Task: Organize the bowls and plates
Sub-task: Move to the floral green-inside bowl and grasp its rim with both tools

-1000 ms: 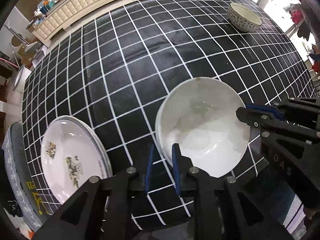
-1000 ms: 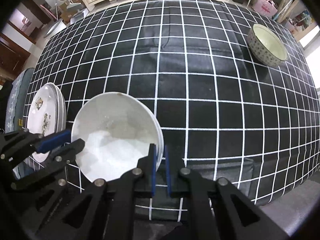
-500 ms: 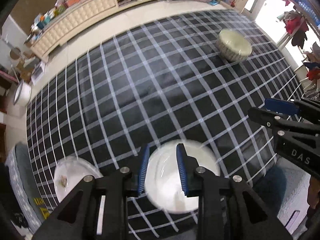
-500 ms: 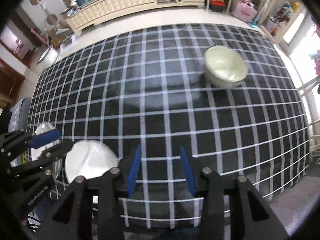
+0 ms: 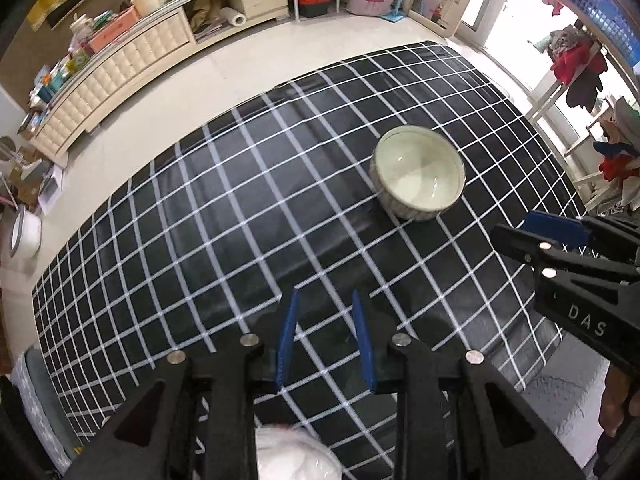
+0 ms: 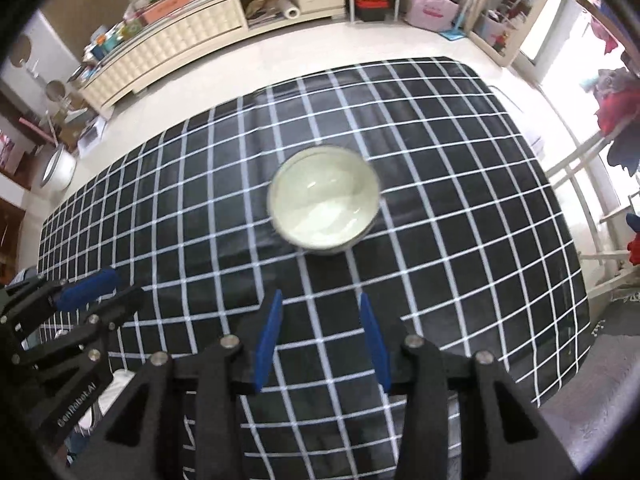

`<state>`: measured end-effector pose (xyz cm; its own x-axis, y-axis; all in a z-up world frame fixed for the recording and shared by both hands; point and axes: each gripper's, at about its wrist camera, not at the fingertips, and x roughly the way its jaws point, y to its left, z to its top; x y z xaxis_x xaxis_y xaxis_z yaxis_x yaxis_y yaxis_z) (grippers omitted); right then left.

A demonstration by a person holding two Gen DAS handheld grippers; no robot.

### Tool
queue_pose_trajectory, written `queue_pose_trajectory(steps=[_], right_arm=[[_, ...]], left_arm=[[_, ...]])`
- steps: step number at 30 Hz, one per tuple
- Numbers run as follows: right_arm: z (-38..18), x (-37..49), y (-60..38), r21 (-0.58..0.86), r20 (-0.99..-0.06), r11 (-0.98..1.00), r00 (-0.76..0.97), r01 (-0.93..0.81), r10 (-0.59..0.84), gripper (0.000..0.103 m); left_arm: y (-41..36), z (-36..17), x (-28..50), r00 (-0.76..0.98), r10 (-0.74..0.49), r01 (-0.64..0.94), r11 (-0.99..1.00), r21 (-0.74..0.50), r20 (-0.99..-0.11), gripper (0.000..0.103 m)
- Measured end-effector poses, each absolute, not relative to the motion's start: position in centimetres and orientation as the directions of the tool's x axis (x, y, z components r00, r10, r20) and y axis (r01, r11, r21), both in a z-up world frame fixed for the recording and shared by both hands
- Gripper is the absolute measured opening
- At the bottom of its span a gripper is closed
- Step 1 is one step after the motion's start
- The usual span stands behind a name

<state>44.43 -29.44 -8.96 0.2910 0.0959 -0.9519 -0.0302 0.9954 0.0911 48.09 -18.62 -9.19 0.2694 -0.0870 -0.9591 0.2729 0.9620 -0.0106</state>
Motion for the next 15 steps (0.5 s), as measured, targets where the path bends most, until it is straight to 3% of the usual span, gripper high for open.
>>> queue_pose_trajectory(steps=[15], right_arm=[[-13.8, 51.3, -34.4, 0.108, -0.964, 0.994, 0.246, 0.016, 0.101, 0.045]], left_arm=[[-24.3, -14.1, 56.3, 0.207, -0.111, 0.272, 0.961, -0.052, -0.972, 0.026]])
